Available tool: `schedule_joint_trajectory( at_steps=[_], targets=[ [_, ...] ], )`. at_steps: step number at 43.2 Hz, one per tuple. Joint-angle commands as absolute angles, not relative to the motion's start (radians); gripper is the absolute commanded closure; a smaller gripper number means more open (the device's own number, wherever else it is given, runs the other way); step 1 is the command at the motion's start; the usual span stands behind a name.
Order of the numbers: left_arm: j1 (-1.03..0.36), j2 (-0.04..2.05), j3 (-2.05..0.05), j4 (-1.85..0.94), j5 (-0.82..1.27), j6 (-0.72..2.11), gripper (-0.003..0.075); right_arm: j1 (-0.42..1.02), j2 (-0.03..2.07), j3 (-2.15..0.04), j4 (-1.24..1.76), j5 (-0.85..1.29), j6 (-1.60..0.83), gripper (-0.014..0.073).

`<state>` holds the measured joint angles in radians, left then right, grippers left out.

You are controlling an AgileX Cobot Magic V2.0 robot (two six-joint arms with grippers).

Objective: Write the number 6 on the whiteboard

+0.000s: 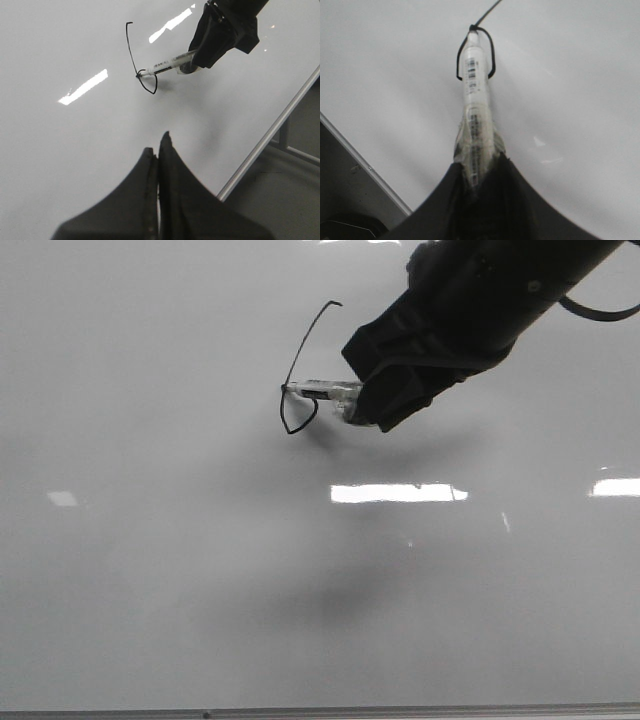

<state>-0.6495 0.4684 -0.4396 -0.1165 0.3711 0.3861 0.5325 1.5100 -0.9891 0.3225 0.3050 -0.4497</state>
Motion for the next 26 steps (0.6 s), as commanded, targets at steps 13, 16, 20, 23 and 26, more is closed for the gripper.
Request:
schedule_joint_trajectory(
  at_steps=[13,16,20,23,26],
  targets=[
    [-0.648,0.530,-0.521,-0.120,0.393,0.425,0.0733,0.664,1.275,-1.009,0.190,0.520,-0.502,0.0652],
    [-0.651,0.586,-0.574,-0.120,0.464,0.501,0.0680,0.695,1.275,-1.009,0.166,0.565,-0.502,0.0652],
    [-0.653,0.673,-0.641,-0.120,0.531,0.598,0.0526,0.730,1.273,-1.009,0.149,0.585,-0.502,0.0652],
    [-0.653,0.727,-0.687,-0.120,0.567,0.663,0.0364,0.763,1.270,-1.009,0.139,0.586,-0.503,0.0652],
    [-0.653,0.782,-0.720,-0.122,0.583,0.704,0.0253,0.801,1.265,-1.009,0.134,0.586,-0.509,0.0652]
  ],
)
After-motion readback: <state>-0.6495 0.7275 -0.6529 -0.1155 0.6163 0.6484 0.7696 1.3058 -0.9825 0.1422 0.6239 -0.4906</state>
